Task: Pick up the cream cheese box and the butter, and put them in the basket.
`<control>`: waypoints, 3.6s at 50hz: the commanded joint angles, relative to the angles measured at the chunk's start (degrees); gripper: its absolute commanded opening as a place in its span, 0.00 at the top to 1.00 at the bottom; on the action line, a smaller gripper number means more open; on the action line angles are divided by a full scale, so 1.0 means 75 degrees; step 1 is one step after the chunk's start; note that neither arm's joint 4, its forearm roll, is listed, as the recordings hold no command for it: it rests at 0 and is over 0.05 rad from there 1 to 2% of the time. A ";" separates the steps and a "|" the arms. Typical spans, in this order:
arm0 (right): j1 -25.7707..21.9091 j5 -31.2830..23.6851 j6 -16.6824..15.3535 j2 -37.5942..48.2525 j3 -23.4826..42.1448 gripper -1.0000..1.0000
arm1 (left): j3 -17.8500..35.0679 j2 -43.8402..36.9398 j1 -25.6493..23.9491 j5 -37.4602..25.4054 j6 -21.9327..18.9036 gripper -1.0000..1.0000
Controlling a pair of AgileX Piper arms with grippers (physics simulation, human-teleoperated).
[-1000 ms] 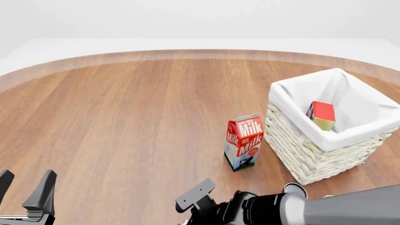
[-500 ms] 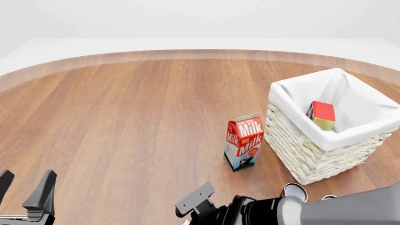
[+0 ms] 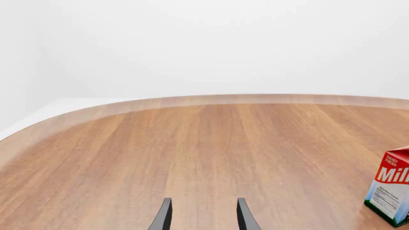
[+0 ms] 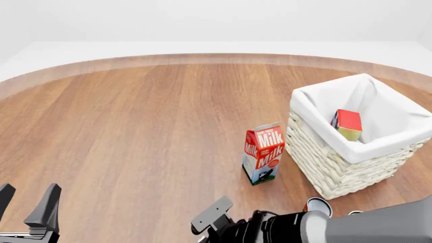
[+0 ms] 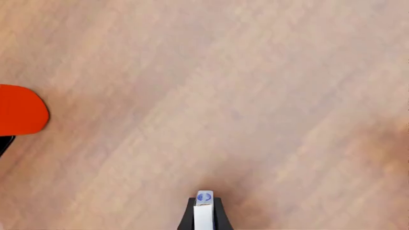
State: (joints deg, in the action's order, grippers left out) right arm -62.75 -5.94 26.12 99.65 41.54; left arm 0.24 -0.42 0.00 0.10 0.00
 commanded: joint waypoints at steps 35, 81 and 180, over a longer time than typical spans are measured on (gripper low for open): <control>0.0573 -0.1734 -0.1337 -0.1148 0.1508 1.00 | 0.0000 0.0000 0.0000 0.0000 0.0000 0.00; 0.1809 -0.3657 -0.2729 -0.3554 0.3610 1.00 | 0.0000 0.0000 0.0000 0.0000 0.0000 0.00; 0.7523 -0.3706 -0.2452 -0.6004 0.3141 1.00 | 0.0000 0.0000 0.0000 0.0000 0.0000 0.00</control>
State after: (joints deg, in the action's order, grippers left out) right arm -9.84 -35.65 7.38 53.70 66.82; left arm 0.24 -0.42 0.00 0.10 0.00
